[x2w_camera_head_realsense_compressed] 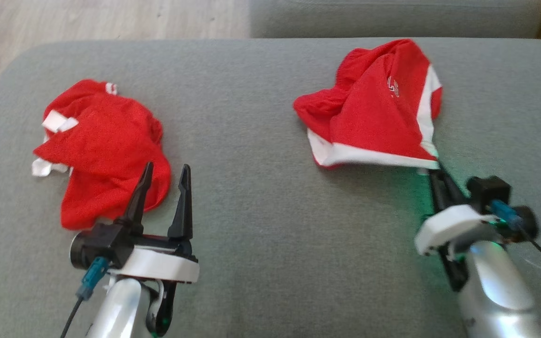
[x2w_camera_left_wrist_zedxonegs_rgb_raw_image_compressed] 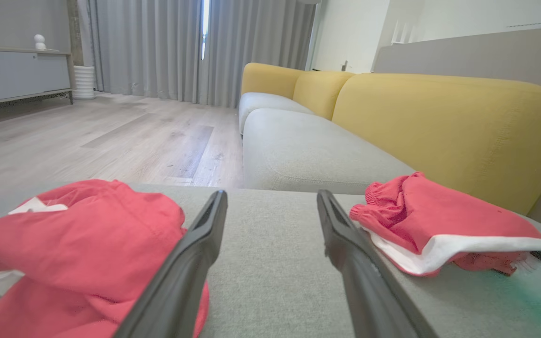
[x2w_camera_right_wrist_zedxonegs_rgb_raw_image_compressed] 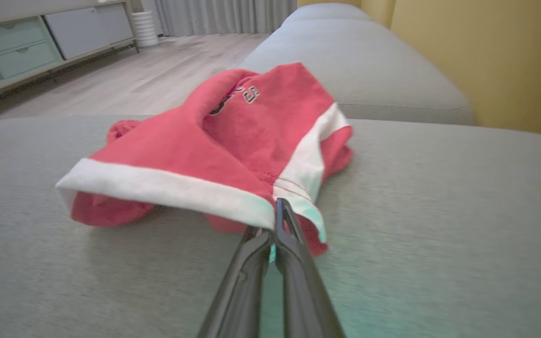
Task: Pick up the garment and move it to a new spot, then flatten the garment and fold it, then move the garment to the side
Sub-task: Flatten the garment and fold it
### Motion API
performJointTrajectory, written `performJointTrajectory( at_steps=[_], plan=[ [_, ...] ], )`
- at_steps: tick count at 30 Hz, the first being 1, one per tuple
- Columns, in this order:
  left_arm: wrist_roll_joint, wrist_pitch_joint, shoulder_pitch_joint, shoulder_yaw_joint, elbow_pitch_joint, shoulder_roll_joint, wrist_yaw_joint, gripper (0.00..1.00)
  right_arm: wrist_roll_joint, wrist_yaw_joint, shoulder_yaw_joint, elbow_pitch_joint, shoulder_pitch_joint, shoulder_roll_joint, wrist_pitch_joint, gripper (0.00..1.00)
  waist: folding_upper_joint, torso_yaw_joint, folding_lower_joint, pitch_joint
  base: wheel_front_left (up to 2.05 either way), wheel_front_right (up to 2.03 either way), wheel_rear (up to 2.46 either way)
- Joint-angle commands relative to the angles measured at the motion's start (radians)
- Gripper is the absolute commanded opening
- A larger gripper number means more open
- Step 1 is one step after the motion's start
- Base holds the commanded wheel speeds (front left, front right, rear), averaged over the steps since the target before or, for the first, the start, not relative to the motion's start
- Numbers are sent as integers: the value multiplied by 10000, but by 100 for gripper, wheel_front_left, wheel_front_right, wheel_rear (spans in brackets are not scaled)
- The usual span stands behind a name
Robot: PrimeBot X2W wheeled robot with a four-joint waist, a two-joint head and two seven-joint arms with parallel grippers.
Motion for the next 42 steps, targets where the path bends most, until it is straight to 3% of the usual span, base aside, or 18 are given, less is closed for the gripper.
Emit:
performJointTrajectory(
  at_steps=[1,9,15,16,17,18,26,30,36,42],
  plan=[
    [93,-95,-194,428,-304,38,-69,100,-406,-7,-82,-437,127,-63,-133,0,0,-218,0,-150,0,0,0],
    [100,-95,-34,487,-331,-10,-104,100,-2639,-7,-2287,-2183,1123,-777,850,0,0,-634,0,-386,0,0,0],
    [43,-95,-24,451,-320,-36,-126,100,-3347,-7,-3429,-3195,1689,-730,2265,0,0,-745,0,-394,0,0,0],
    [32,-95,-23,426,-307,-39,-130,100,-3427,-7,-3658,-3309,1740,-672,2473,21,0,-758,0,-391,0,0,0],
    [24,-95,-23,404,-297,-42,-133,100,-3519,-7,-3883,-3442,1775,-601,2621,85,0,-769,0,-391,0,0,0],
    [15,-95,-23,391,-290,-44,-136,100,-3572,-7,-4099,-3576,1786,-508,2718,100,0,-785,0,-387,0,0,0],
    [16,-95,-21,426,-236,-52,-157,100,-3833,-7,-4822,-4611,1757,-49,2153,100,0,-1048,0,-444,0,0,0],
    [37,-95,-42,450,-237,-53,-165,100,-3672,-7,-4680,-4926,1716,-25,1536,100,0,-1124,0,-497,0,0,0],
    [51,-95,-31,430,-257,-55,-178,100,-1661,-7,-2654,-5104,1958,-19,405,100,0,-1146,0,-607,0,0,0],
    [-9,-95,-32,293,-271,-55,-191,100,81,-7,-280,-5467,2583,-18,11,100,0,-888,0,-621,0,0,0]
  ],
)
